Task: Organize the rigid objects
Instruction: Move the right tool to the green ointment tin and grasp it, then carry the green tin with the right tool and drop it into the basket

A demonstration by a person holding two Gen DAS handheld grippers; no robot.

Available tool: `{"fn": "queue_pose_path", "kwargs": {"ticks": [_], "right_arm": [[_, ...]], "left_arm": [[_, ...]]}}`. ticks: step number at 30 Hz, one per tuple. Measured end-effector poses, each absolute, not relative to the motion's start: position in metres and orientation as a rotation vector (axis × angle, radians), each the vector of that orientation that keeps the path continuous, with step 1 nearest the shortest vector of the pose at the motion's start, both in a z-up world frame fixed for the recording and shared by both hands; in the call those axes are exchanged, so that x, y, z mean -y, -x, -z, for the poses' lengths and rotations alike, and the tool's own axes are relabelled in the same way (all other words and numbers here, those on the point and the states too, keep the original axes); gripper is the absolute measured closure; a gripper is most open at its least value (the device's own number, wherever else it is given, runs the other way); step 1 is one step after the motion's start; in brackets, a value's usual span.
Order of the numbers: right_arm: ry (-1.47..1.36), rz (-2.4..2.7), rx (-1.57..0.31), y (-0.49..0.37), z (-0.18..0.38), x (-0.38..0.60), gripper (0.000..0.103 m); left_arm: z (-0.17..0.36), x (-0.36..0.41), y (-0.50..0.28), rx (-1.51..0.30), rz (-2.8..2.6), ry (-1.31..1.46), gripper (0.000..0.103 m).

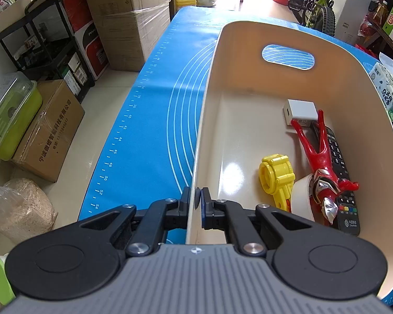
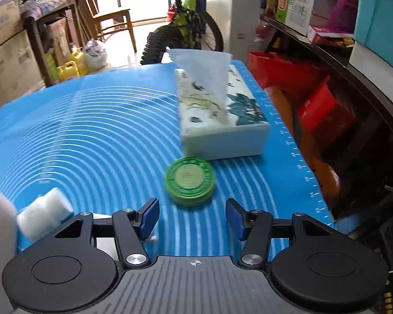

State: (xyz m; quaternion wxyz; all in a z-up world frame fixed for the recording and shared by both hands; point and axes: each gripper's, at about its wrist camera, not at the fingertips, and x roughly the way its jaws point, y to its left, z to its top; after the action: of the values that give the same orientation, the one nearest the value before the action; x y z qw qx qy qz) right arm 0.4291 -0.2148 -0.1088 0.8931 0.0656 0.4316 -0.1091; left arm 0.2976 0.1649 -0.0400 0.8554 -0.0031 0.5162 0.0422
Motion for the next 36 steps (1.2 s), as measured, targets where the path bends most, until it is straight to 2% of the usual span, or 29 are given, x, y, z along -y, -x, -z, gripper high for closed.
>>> {"fn": "queue_pose_path", "kwargs": {"ticks": [13,15,22,36], "right_arm": [[-0.063,0.226,-0.878,-0.455,0.124,0.209,0.039],[-0.069,0.21,-0.875,-0.456,0.123,0.21,0.049],[-0.037,0.24,-0.852,-0.443,0.122,0.205,0.049],[-0.029,0.133,-0.751,-0.386,0.049,0.186,0.049]], "left_arm": [[0.041,-0.161,-0.3,-1.091,-0.095,-0.016,0.093],[0.041,-0.161,-0.3,-1.092,-0.097,-0.019,0.093],[0.04,-0.161,-0.299,-1.09,-0.1,-0.022,0.093],[0.039,-0.164,-0.299,-1.09,-0.104,-0.008,0.093]]}}
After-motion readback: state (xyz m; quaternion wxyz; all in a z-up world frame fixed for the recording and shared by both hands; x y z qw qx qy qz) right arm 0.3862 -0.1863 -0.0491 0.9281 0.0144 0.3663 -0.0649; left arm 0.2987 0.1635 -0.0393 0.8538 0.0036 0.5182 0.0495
